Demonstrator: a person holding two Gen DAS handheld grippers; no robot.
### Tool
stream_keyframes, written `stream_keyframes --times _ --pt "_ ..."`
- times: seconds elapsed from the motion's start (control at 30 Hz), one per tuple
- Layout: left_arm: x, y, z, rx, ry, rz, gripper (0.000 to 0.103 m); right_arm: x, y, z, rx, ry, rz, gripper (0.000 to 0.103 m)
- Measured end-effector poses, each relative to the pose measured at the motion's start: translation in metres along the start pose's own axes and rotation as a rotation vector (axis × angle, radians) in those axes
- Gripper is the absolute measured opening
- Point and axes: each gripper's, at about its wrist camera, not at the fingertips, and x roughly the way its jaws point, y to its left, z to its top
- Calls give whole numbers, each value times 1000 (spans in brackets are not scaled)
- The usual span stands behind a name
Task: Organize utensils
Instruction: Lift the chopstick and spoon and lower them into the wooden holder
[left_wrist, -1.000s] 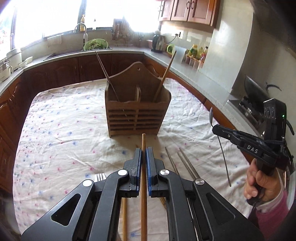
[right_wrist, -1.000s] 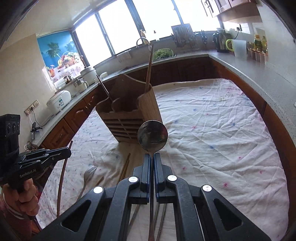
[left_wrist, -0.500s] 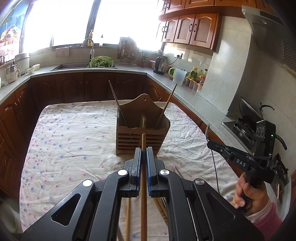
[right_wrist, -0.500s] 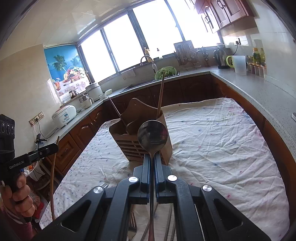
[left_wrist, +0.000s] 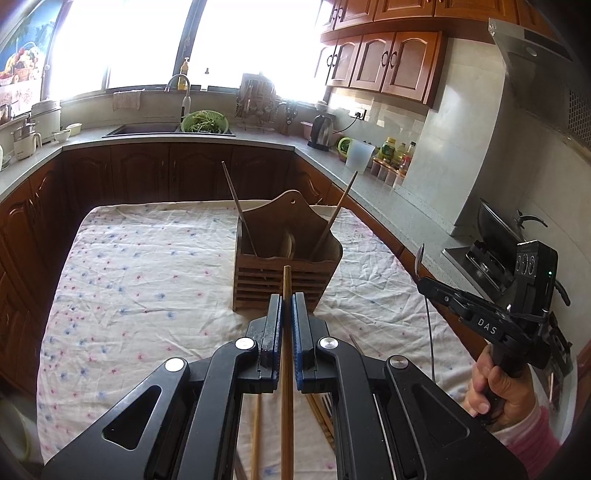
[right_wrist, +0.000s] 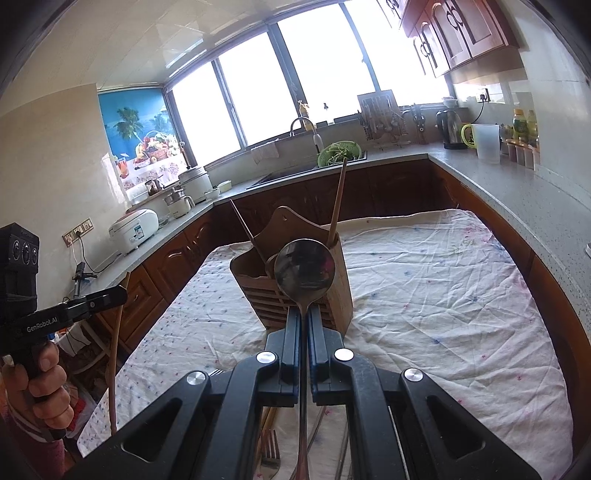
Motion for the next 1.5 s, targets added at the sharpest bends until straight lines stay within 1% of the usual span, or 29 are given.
stream_keyframes --times 0.4,0.6,0.77,0.97,1.2,1.27,1.4,1.5 --pt "-3 0 2 1 -22 -6 4 -1 5 2 -6 -8 10 4" --pt "-6 5 5 -19 -57 -4 4 2 4 4 1 -23 10 4" --pt "-9 9 18 -37 -107 -5 4 9 2 8 22 -52 18 4" --pt "-14 13 53 -51 -205 -5 4 26 -1 26 66 -149 17 4" --pt "-8 21 107 -80 -321 -3 4 53 4 58 91 -352 26 4" --pt "-3 24 122 -87 -345 2 4 63 7 67 83 -398 9 4" --pt "9 32 147 -88 -385 28 4 86 7 84 83 -459 -17 4" --pt "24 35 156 -83 -401 55 4 100 4 90 75 -510 -50 4"
